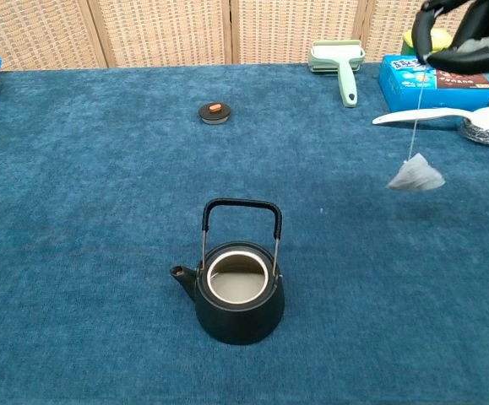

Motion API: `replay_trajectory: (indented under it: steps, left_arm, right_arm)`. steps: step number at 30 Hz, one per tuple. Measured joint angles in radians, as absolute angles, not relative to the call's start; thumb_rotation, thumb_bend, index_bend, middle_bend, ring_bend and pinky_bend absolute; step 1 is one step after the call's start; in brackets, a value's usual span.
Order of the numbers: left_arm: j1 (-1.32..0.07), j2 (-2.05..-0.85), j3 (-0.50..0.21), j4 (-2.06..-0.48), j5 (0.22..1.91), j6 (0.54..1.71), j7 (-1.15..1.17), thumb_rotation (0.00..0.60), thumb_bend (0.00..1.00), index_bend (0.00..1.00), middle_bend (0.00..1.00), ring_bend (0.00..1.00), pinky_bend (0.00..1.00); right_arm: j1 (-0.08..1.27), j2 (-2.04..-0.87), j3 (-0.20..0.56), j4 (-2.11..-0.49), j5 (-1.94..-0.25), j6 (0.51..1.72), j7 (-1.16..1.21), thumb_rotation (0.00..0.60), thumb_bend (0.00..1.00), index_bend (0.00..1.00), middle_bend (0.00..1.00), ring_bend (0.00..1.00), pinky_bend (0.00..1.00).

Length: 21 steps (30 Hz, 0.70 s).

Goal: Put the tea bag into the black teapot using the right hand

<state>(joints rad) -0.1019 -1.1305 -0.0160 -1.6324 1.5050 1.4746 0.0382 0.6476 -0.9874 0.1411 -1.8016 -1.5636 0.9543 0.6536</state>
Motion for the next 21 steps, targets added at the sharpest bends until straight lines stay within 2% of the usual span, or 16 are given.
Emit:
replay_trajectory:
  steps: [21]
  left_arm:
    - [-0.101, -1.138, -0.021, -1.599, 1.515, 1.478, 0.004, 0.600, 0.35, 0.14, 0.12, 0.00, 0.14]
  right_arm:
    - [0.646, -0.885, 0.097, -1.934, -1.731, 1.041, 0.843, 0.600, 0.55, 0.61, 1.00, 1.00, 1.00]
